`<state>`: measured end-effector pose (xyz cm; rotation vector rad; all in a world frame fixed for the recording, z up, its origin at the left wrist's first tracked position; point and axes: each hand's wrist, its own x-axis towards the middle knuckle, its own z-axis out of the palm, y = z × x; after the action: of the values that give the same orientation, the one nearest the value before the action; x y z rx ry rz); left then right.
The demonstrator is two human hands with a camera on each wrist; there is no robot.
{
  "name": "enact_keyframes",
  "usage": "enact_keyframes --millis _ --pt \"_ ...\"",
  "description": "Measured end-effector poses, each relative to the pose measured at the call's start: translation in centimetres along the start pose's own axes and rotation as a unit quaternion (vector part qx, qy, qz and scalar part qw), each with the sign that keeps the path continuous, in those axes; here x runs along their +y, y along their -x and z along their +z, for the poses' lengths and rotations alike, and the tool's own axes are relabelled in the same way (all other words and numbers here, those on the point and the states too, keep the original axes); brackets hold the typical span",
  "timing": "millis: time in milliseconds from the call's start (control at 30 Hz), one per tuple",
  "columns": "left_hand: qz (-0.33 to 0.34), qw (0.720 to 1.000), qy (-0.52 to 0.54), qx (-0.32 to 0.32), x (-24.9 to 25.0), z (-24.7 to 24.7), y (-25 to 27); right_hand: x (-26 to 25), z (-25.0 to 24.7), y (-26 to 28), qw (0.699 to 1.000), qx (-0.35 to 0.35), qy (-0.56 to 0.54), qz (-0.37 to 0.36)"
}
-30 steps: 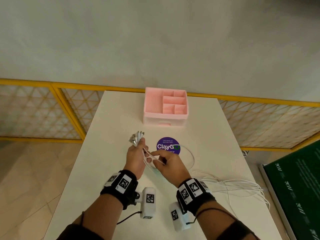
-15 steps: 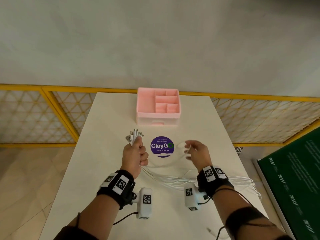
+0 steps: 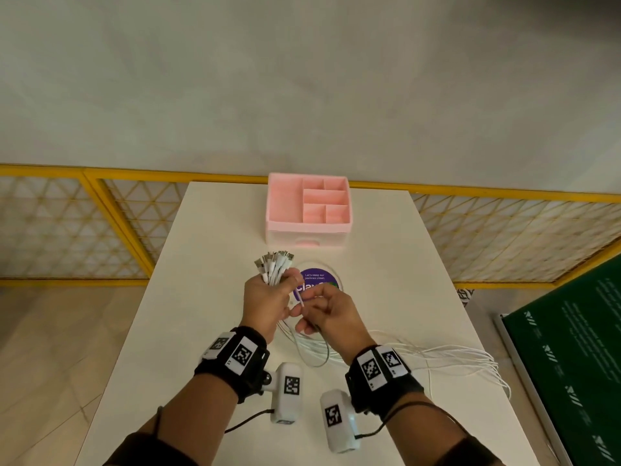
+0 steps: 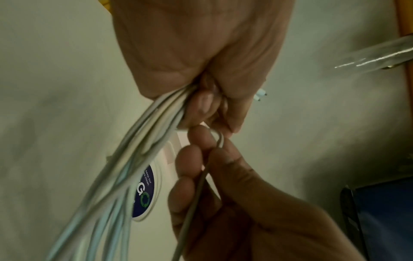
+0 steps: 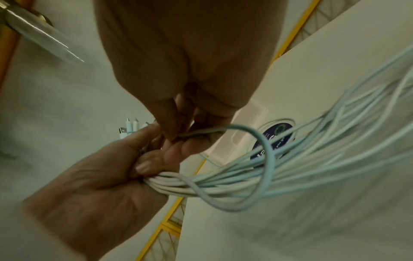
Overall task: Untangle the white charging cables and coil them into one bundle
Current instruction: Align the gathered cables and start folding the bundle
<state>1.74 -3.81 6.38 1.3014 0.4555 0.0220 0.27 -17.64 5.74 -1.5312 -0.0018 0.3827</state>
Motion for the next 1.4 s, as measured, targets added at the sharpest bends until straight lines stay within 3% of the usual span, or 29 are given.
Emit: enact_keyframes --millis 133,200,300,467,600,700,900,1033,1167,1233,1333,1400 --pt "-0.006 0.999 0.009 0.044 -0.9 -0.4 -0.2 -0.3 -0.2 -0.5 0.998 0.047 -0.026 -0.020" --pt "-0.024 0.997 0.032 0.060 -1.0 -0.7 -0.5 -0.5 -0.2 -0.8 0.999 0.031 -0.014 -0.022" --pt "-0.035 0.998 0.038 0.034 -0.9 -0.8 -0.5 -0.4 0.2 -0.7 0.999 -0.039 0.013 0.001" --pt "-0.025 0.999 -0.005 -0.025 -0.8 -0.7 -0.2 -0.6 -0.5 -1.2 0.998 -0.036 0.013 0.057" --pt "-0.035 0.996 -0.036 -0.074 -1.7 -0.7 0.2 -3.1 -1.1 -3.4 0.985 0.051 -0.156 0.047" --pt "-0.052 0.994 -0.050 -0.088 -2.2 -1.2 0.5 -6.3 -2.0 -5.1 0.974 0.106 -0.200 0.007" --pt "-0.087 0.993 -0.074 -0.022 -3.7 -3.3 0.0 -12.3 -5.5 -6.9 0.938 0.214 -0.262 -0.076" --pt "-0.108 0.992 -0.053 0.026 -4.3 -4.3 -0.6 -12.4 -9.7 -6.6 0.923 0.279 -0.247 -0.096" --pt "-0.102 0.994 -0.022 0.025 -3.8 -4.1 -0.8 -8.7 -14.4 -5.4 0.911 0.366 -0.187 -0.026" --pt "-0.092 0.996 0.011 0.011 -3.3 -3.7 -1.0 -5.6 -17.3 -4.5 0.889 0.440 -0.123 0.022" --pt "-0.081 0.995 0.061 0.009 -2.5 -3.5 -1.4 -1.0 -20.8 -2.4 0.878 0.455 0.032 0.144" --pt "-0.072 0.994 0.080 0.013 -2.0 -3.3 -1.6 1.4 -22.4 -1.7 0.808 0.533 0.098 0.231"
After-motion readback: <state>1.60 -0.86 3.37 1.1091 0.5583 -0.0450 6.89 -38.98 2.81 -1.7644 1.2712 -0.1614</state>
